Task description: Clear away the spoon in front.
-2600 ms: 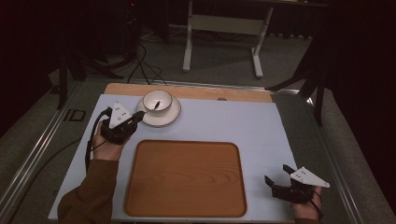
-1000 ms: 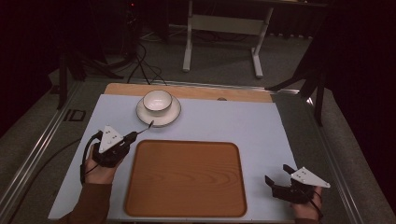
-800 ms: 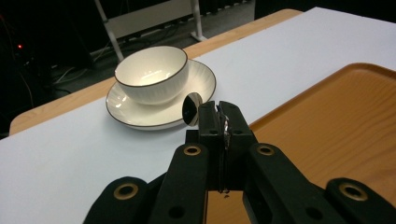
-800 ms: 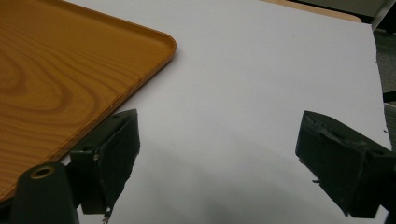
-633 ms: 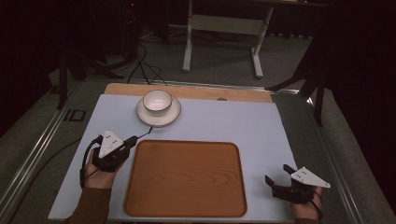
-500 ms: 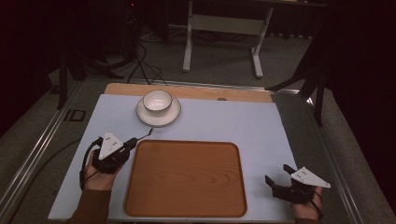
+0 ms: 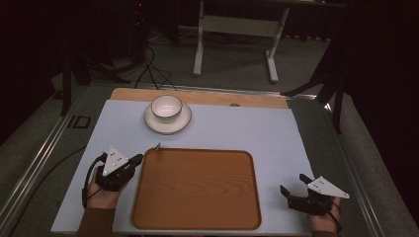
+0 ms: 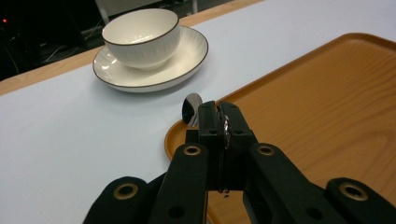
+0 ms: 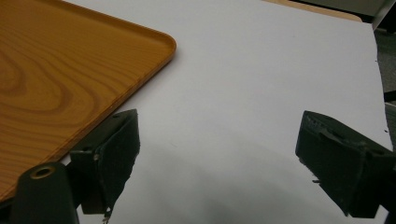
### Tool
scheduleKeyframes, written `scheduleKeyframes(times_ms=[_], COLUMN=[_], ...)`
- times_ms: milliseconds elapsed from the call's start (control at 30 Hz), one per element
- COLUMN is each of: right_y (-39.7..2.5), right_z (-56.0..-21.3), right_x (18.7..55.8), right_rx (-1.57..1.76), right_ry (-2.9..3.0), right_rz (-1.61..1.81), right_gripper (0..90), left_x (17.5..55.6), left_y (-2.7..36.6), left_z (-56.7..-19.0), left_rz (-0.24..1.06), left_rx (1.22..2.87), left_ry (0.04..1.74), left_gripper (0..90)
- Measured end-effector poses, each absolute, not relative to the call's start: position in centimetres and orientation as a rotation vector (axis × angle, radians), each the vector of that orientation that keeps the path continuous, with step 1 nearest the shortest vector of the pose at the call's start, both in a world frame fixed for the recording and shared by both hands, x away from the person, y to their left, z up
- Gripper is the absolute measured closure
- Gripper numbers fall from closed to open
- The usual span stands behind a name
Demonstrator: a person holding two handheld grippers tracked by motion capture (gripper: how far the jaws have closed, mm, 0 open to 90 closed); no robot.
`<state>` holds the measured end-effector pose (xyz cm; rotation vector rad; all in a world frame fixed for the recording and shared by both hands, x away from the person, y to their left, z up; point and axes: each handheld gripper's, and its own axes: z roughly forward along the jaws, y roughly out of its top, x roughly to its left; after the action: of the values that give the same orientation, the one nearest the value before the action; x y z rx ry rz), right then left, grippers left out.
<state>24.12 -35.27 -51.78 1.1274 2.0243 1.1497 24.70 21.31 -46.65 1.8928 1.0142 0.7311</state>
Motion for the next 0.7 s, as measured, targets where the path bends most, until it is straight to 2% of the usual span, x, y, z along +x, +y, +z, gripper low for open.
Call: scheduleKeyframes(times_ms=[700], right_y=[-35.3], right_z=[-51.8], right_x=[24.1], right_rx=[1.129], right_ry=[2.023], right_rz=[1.146], right_gripper=[13.5], left_x=[23.3], left_y=[21.8], left_z=[-47.6], left_rz=[0.734], left_rx=[1.924], left_ry=[1.026], left_gripper=[88.3])
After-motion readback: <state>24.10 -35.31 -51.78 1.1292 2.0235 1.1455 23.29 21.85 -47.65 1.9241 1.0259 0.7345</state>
